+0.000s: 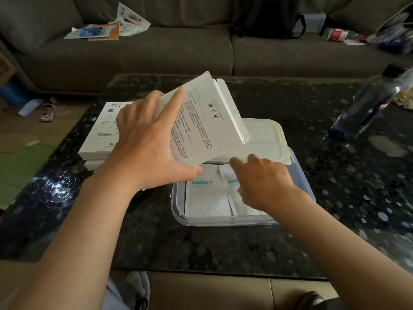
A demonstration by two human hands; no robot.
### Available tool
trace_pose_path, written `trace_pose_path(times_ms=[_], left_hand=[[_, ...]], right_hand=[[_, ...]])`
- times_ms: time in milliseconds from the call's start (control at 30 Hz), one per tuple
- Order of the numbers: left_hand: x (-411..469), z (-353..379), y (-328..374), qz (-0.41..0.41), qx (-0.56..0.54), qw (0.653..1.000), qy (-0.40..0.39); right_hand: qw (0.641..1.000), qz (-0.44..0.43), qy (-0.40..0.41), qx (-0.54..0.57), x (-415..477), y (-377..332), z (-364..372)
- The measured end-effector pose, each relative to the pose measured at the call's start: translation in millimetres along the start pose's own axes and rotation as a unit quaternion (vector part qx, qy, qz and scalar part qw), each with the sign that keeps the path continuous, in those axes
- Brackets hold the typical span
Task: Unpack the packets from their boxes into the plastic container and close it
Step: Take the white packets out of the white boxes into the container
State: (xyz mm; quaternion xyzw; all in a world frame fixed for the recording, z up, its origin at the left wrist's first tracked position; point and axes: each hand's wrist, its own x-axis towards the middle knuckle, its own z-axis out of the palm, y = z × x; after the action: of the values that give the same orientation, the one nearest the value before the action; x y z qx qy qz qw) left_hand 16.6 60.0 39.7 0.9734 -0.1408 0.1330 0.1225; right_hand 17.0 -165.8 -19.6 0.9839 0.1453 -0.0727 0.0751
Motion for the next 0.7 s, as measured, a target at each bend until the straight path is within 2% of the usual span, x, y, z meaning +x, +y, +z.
trace_pose_path(times_ms=[100,233,700], left_hand=[[0.2,0.5,-0.1,0.001,-0.001,1.0,0.007],[0.9,1.1,0.6,0.0,0.0,1.0,0.006],[-1.0,8.9,5.5,0.023,0.016,1.0,-0.01]], right_hand=[[0.993,-0.077,-0.076,0.049,2.8,3.5,8.7],[0.98,-0.074,-0.172,0.067,3.6,6.8,12.3],[0.978,0.051,-0.194,0.054,3.6,3.5,15.4]])
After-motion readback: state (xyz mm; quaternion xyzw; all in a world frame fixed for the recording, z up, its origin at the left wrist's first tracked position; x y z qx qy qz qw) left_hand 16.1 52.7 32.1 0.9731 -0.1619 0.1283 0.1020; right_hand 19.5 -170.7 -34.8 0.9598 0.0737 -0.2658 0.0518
